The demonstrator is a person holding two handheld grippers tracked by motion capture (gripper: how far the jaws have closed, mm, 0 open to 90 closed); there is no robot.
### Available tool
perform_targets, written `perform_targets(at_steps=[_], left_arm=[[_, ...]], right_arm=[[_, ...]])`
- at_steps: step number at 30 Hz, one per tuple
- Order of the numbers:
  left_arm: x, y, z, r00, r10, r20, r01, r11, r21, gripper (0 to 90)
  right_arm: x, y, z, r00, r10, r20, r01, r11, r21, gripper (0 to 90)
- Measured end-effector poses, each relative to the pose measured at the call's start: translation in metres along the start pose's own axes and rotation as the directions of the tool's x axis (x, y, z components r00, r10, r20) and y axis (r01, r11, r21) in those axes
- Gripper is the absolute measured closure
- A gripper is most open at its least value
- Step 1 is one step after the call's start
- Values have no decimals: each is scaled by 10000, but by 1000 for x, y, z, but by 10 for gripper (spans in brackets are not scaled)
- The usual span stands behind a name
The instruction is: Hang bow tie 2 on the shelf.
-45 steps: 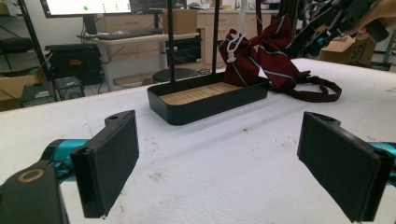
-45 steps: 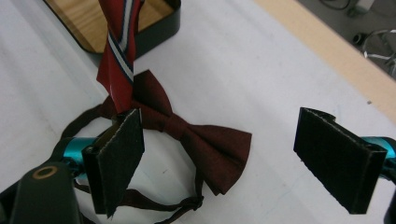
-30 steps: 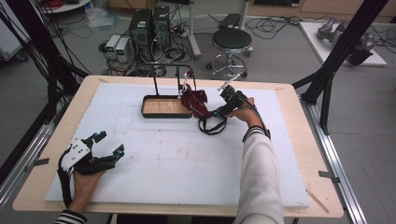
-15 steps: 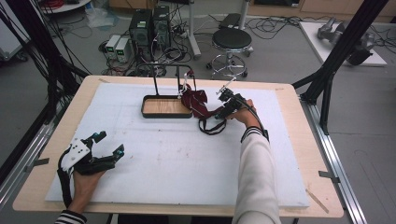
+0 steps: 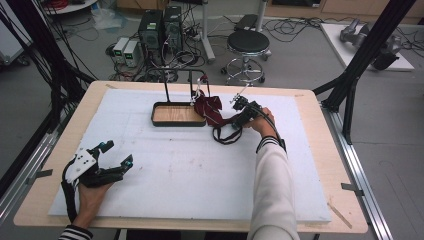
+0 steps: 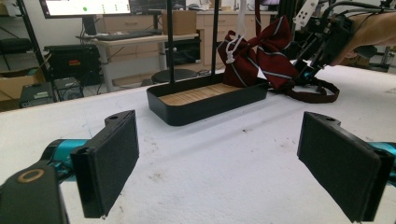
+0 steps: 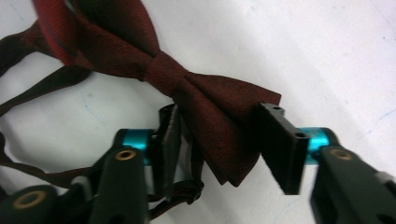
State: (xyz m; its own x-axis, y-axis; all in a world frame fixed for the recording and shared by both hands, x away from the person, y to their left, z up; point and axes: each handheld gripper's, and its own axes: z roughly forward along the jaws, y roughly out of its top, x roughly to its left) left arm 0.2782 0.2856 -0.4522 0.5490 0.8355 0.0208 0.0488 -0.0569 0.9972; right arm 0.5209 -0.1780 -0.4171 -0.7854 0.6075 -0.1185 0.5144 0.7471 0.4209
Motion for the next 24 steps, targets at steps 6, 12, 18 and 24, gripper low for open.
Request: perform_targets(at_steps=[6,12,18,24], left_arm=[[0,0,0,10000,10,-8,-10,10000,-15,130],[0,0,0,10000,21,-14,-22,10000,-13,130],[0,0,0,10000,29,-1,-29,10000,-2,131],[0,0,0,10000,32,-10,-32,10000,-10,130]], right_arm=[[1,1,-1,9997,133,-188,-132,9999,27,661],[1,2,-1,9998,184,41,-184,9998,102,780],[3,3,-3,9998,90,179,-93,9998,169,808],[3,2,-5,9997,100,237,-104,9998,191,814]])
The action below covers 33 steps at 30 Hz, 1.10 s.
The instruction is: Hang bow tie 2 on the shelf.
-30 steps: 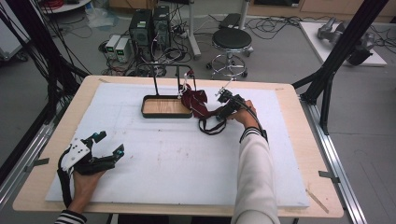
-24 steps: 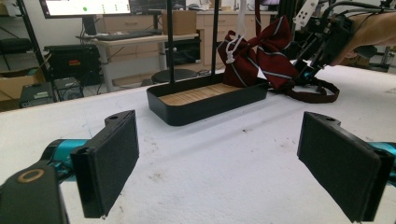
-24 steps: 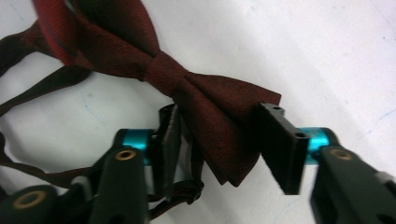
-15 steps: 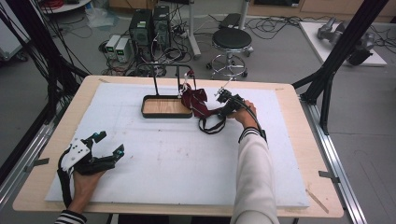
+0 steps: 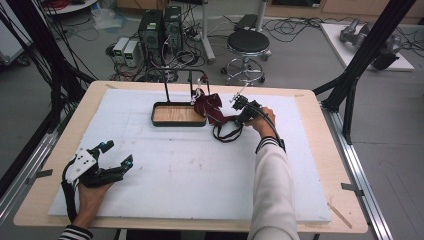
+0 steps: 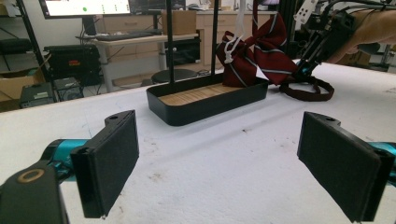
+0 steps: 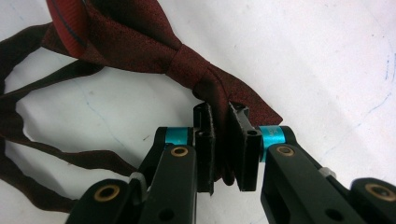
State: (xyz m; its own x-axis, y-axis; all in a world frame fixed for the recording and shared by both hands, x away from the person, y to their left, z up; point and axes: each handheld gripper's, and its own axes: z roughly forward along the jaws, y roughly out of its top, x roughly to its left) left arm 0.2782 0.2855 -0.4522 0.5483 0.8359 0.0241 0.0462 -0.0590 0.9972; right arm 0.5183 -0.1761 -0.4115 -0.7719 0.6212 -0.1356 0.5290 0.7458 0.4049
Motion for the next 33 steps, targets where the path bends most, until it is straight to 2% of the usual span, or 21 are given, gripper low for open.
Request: perform_targets(at_steps=[7,11,12,13,14,22,33], left_arm=[[0,0,0,10000,0,-4,0,10000,1,130],[0,0,0,10000,1,-12,-1,10000,-6,130],[0,0,0,10000,-6,2,6,10000,-5,130],[0,0,0,10000,-3,-9,3,10000,-7,130],[0,0,0,10000,-16,0,16,10000,-13,130],[-1,0,0,10000,-8,-16,8,10000,-34,130],[-1,0,0,10000,-1,-20,1,10000,-41,130]], right_arm=[[1,0,-2,9999,-63,133,63,10000,43,815],[1,-2,-6,9994,-234,246,230,9996,169,817],[0,-3,-9,9986,-414,336,406,9989,240,819],[1,-3,-10,9990,-358,274,351,9991,249,819],[0,-4,-12,9981,-443,425,433,9988,232,820],[0,-5,-28,9984,-253,509,274,9988,-411,822],[-4,-9,-42,9972,-51,749,109,9969,-774,822]])
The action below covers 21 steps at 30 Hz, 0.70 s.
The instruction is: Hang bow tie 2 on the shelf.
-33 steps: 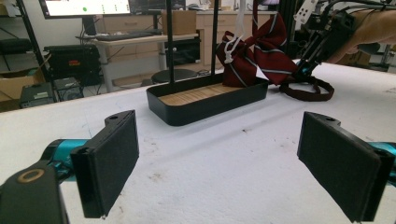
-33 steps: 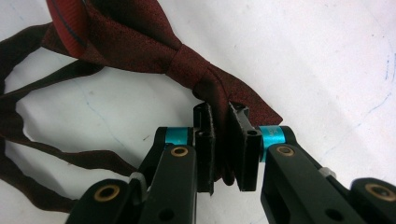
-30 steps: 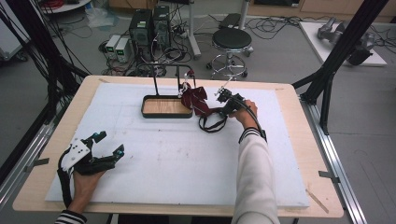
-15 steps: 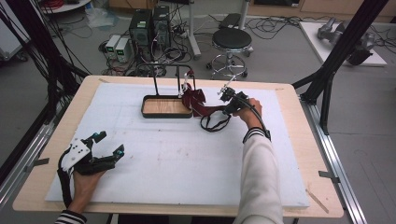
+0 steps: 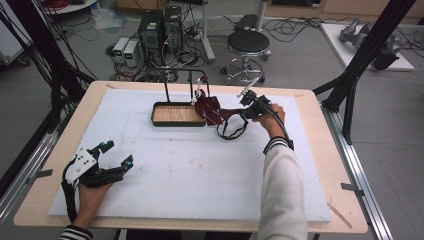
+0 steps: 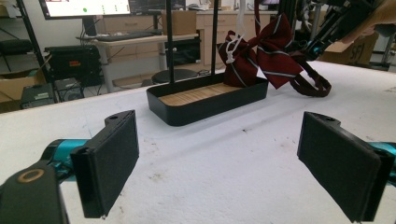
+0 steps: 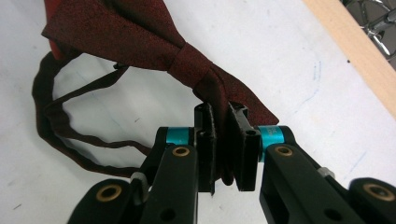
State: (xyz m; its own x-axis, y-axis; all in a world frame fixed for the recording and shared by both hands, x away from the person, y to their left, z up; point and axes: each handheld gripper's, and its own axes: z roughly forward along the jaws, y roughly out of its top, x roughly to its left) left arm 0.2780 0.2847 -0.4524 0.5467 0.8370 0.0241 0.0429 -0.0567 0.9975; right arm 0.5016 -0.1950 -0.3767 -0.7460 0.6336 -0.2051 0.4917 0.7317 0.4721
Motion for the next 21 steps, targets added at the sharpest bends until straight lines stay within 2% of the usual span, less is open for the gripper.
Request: perform_targets(at_steps=[7,11,16,21], left_arm=[[0,0,0,10000,5,-7,-5,10000,5,130],[0,0,0,10000,16,-1,-16,10000,8,130],[0,0,0,10000,20,-2,-20,10000,12,130],[-1,0,0,10000,56,-8,-56,10000,23,130]], right_arm=[[-3,-1,-11,9998,189,33,-187,9986,-486,821],[-3,-2,-17,9989,470,-56,-473,9963,-716,821],[-2,-2,-24,9988,489,3,-486,9947,-911,821],[-3,-4,-37,9967,810,74,-795,9889,-1252,821]])
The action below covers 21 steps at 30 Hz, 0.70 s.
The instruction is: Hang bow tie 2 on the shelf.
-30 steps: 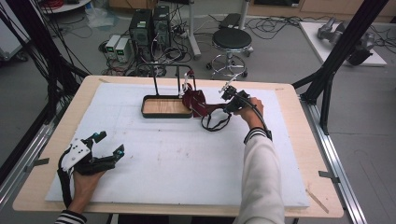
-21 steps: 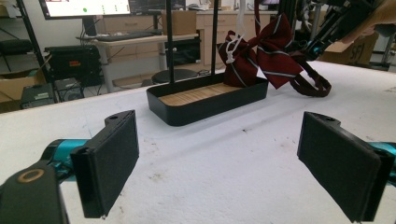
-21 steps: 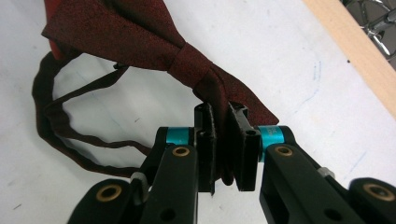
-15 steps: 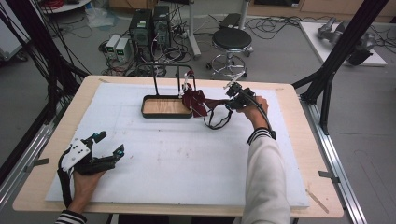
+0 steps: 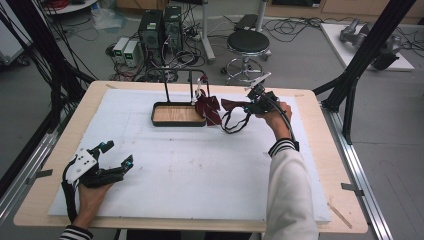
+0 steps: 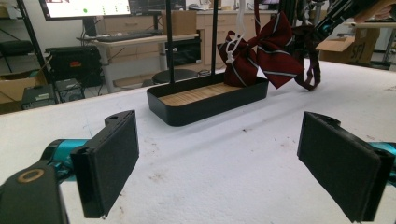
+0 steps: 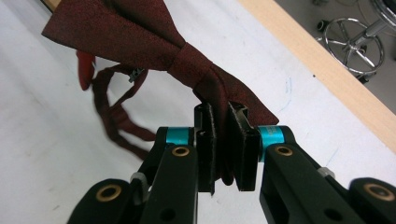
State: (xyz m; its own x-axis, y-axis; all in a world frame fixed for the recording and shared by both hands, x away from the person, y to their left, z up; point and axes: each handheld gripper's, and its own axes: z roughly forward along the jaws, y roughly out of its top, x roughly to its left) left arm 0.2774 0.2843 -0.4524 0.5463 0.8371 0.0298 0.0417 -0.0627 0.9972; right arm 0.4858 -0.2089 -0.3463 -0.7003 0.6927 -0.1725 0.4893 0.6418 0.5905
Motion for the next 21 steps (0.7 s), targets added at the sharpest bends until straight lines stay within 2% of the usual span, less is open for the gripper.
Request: perform_targets(at_steps=[11,13,16,21], left_arm=[[-1,0,0,10000,30,-26,-30,10000,-28,130],[-1,0,0,10000,21,-36,-21,10000,-30,130],[-1,0,0,10000,40,-25,-40,10000,-30,130],[0,0,0,10000,53,-18,-53,10000,-15,130]], right_arm=[[2,2,-19,9991,402,-168,-414,9960,-792,821],[4,4,-24,9989,440,-164,-455,9939,-1002,821],[5,5,-31,9969,664,-420,-718,9872,-1423,821],[8,6,-36,9962,697,-517,-772,9842,-1591,821]])
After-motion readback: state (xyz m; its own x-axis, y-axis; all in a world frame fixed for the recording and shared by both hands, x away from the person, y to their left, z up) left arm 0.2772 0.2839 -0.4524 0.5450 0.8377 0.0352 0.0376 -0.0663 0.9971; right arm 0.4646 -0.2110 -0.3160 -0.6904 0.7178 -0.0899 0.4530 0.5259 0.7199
